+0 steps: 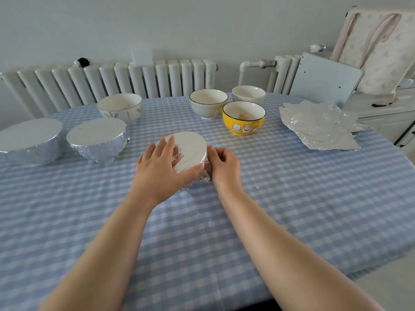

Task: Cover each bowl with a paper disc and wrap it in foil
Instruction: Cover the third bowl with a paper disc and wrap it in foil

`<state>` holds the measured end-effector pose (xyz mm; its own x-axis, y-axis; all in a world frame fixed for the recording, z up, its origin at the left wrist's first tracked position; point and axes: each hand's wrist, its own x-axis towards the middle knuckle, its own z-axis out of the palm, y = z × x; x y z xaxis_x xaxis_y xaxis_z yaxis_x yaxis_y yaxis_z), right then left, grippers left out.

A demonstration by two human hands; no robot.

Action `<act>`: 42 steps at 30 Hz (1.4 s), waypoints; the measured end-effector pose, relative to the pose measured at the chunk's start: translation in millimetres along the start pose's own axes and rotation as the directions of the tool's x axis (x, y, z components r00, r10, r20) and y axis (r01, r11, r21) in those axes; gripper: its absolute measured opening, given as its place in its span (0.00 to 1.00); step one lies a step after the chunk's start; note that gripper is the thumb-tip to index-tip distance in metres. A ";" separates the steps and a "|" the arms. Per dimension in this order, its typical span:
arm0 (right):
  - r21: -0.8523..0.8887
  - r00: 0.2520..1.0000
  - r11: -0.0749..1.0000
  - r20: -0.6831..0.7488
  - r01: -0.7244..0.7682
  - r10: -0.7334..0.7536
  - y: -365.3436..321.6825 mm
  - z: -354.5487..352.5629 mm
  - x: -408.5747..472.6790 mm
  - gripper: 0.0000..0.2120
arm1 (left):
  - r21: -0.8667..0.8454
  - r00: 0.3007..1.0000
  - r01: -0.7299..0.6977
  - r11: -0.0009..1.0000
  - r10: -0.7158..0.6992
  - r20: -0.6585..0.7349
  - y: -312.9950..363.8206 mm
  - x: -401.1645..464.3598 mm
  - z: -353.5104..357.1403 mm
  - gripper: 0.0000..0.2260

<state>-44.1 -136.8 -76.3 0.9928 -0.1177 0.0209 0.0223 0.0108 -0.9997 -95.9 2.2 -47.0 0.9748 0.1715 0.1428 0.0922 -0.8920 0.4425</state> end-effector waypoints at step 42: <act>0.192 0.995 0.978 -0.079 0.080 -0.066 -4.3 19.6 -31.2 0.12 | -0.100 0.998 0.055 0.993 -0.056 -0.008 1.5 4.6 -0.7 0.56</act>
<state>-72.9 -113.7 -72.4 0.9768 -0.1966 0.0853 0.1236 0.1919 -0.9736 -91.4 2.0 -45.0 0.9664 0.2246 0.1251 0.1247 -0.8350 0.5360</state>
